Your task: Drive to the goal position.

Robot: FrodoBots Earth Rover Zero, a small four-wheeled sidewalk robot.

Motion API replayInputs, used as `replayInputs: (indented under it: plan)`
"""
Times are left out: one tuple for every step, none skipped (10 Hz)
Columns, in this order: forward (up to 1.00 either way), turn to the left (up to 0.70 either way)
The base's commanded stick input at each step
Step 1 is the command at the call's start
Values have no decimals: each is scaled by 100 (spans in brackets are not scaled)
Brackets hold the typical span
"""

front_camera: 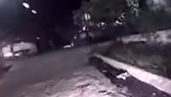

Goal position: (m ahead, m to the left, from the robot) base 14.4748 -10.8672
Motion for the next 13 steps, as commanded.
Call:
replayInputs:
  plan:
    - [70,24]
    - [70,27]
    - [70,30]
    - [70,33]
    - [70,35]
    - [70,35]
    - [70,35]
    - [70,9]
    - [70,0]
    - [70,0]
    - [70,0]
    - [70,0]
    - [68,0]
